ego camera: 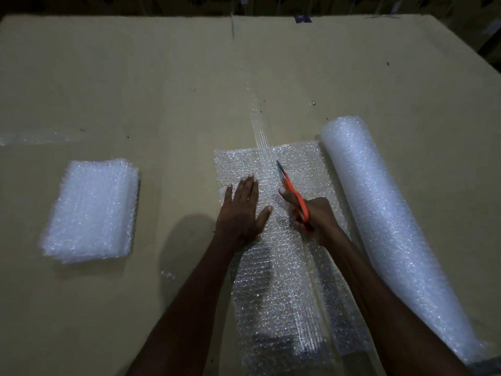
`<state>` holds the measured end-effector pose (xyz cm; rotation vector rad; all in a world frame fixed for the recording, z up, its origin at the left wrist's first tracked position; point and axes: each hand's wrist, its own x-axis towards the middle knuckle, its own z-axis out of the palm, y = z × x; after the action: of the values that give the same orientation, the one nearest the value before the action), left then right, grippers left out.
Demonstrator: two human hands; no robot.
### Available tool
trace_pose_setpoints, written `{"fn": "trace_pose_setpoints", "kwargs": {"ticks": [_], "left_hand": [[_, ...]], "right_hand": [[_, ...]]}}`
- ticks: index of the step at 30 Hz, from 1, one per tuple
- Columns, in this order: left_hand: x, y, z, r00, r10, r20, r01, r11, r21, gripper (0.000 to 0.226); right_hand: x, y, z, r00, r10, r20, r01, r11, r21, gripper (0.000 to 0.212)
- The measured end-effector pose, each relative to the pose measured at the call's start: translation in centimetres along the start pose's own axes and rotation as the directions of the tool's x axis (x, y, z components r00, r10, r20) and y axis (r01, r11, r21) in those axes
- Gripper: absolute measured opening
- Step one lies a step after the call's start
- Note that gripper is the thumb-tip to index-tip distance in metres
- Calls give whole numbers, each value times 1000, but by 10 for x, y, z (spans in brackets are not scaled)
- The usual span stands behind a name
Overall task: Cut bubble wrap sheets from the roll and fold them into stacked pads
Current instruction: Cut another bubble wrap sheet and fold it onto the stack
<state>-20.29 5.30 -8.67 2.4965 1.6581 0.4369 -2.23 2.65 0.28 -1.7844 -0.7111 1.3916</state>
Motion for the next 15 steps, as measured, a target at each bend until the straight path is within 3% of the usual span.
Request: {"fn": "trace_pose_setpoints", "kwargs": {"ticks": [15], "left_hand": [[0, 1, 0, 1000, -6, 2, 6, 1000, 7, 77]], "right_hand": [[12, -3, 3, 1000, -5, -18, 5, 1000, -29, 63]]}}
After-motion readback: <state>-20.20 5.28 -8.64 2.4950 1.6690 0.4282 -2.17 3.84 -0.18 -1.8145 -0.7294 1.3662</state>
